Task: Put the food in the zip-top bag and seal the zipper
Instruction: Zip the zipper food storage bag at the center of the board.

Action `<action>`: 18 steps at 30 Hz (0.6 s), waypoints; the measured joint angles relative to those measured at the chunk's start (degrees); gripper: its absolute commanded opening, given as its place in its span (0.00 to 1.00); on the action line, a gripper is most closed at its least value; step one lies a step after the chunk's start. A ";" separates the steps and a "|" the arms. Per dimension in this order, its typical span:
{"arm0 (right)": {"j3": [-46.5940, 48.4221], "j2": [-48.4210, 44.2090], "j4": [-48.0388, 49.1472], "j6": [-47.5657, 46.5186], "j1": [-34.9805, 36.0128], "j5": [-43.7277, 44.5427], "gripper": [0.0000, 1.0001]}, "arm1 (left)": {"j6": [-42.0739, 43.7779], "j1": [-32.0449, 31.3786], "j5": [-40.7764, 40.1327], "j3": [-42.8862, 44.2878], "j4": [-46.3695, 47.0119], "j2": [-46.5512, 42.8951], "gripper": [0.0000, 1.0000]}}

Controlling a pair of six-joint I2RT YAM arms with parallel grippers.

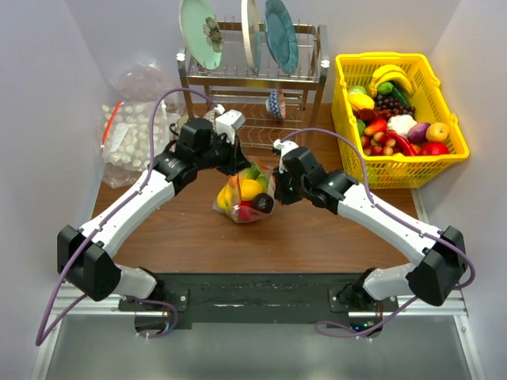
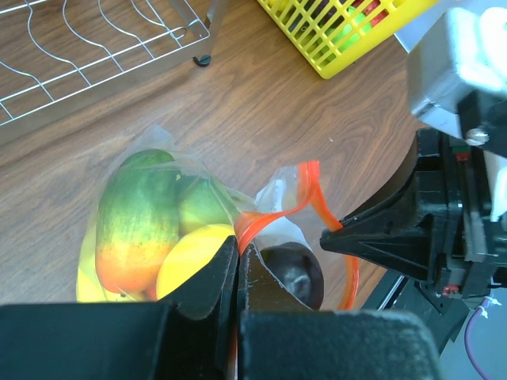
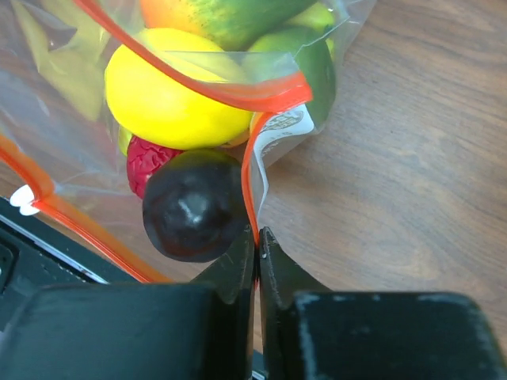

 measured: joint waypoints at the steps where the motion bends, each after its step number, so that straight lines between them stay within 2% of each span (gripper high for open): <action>1: 0.00 -0.02 0.13 0.20 0.00 -0.17 0.00 | 0.00 0.00 0.00 0.02 -0.11 0.00 0.00; 3: 0.04 -0.35 0.46 0.74 0.00 -0.39 0.00 | 0.02 0.00 0.07 0.02 -0.26 0.00 0.00; 5: 0.66 -0.63 0.26 1.84 -0.17 0.07 0.00 | 0.02 0.02 0.35 0.02 -0.37 0.00 0.07; 7: 2.01 -0.63 0.15 3.34 -0.98 0.07 0.00 | 0.02 0.04 0.92 0.02 -0.35 0.00 0.30; 8: 2.82 -0.63 0.15 4.11 -1.68 -0.02 0.00 | 0.20 0.04 1.38 0.02 -0.28 -0.02 0.50; 10: 4.24 -0.63 0.37 5.81 -3.96 -1.29 0.00 | 0.76 0.04 1.99 0.02 -0.24 -0.31 0.67; 11: 4.72 -0.57 0.61 6.67 -5.35 -2.12 0.00 | 1.03 0.07 2.16 0.02 -0.35 -0.61 0.84; 12: 4.98 -0.39 1.09 7.56 -6.88 -3.13 0.00 | 1.40 0.07 2.25 0.02 -0.48 -1.14 0.90; 14: 5.14 0.37 2.23 9.44 -9.86 -5.75 0.00 | 2.23 0.15 2.25 0.02 -0.72 -2.60 0.98; 18: 5.22 2.91 3.37 12.11 -12.57 -8.66 0.00 | 3.30 0.46 2.12 -0.85 -0.07 -9.09 0.99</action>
